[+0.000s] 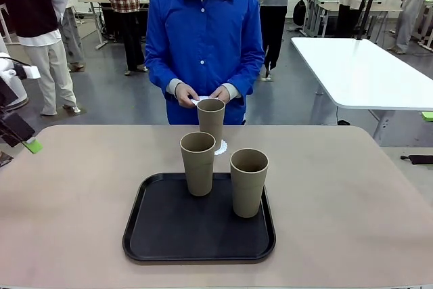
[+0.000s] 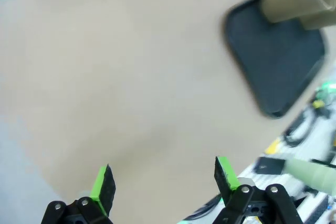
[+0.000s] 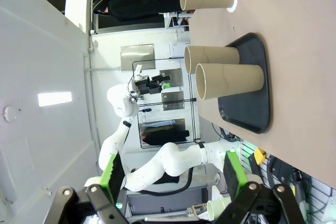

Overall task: Place coasters on the table and set cups on them.
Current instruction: Take one Reusable plastic cup from the Flat Tray and place it on a coaster set by the human.

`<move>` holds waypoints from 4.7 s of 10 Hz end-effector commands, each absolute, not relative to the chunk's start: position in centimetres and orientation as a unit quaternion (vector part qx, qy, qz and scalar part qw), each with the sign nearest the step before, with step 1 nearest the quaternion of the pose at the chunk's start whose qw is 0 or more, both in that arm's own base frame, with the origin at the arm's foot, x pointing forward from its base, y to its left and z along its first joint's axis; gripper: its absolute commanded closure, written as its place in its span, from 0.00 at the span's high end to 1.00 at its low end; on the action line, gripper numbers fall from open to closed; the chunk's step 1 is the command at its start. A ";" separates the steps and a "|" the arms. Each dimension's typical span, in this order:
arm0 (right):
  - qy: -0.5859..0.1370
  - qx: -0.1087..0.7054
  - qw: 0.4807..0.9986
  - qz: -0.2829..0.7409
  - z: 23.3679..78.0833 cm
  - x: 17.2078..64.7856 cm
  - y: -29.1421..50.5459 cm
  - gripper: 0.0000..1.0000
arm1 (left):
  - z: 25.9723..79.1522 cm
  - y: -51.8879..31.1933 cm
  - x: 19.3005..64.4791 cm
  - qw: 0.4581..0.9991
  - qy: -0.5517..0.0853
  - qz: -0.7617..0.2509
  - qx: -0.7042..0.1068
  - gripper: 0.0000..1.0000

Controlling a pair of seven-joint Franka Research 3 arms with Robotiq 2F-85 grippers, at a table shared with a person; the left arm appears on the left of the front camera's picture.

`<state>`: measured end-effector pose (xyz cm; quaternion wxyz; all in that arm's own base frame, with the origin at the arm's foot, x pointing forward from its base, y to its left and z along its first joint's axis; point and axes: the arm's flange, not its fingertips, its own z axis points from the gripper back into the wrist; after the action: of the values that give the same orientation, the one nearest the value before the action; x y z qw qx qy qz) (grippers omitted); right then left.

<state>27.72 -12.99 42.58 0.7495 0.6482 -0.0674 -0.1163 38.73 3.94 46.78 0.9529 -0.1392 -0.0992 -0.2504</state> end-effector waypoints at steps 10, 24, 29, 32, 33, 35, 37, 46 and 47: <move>-0.070 0.650 0.748 -0.115 42.8 27.7 -12.9 1.00 | 43.0 28.2 37.0 0.793 -0.161 -0.100 -0.579 1.00; -0.070 0.650 0.748 -0.115 42.8 27.7 -12.9 1.00 | 42.3 31.2 35.5 0.787 -0.182 -0.064 -0.586 1.00; -0.070 0.650 0.748 -0.115 42.8 27.7 -12.9 1.00 | 42.3 31.2 35.5 0.787 -0.182 -0.064 -0.586 1.00; -0.070 0.650 0.748 -0.115 42.8 27.7 -12.9 1.00 | 42.3 31.2 35.5 0.787 -0.182 -0.064 -0.586 1.00; -0.070 0.650 0.748 -0.115 42.8 27.7 -12.9 1.00 | 42.3 31.2 35.5 0.787 -0.182 -0.064 -0.586 1.00; -0.070 0.650 0.748 -0.115 42.8 27.7 -12.9 1.00 | 42.3 31.2 35.5 0.787 -0.182 -0.064 -0.586 1.00; -0.070 0.650 0.748 -0.115 42.8 27.7 -12.9 1.00 | 42.3 31.2 35.5 0.787 -0.182 -0.064 -0.586 1.00; -0.070 0.650 0.748 -0.115 42.8 27.7 -12.9 1.00 | 42.3 31.2 35.5 0.787 -0.182 -0.064 -0.586 1.00; -0.070 0.650 0.748 -0.115 42.8 27.7 -12.9 1.00 | 42.3 31.2 35.5 0.787 -0.182 -0.064 -0.586 1.00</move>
<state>27.73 -12.98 42.58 0.7495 0.6482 -0.0673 -0.1164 35.72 31.15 42.19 0.7896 -0.5830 -0.1804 -0.0643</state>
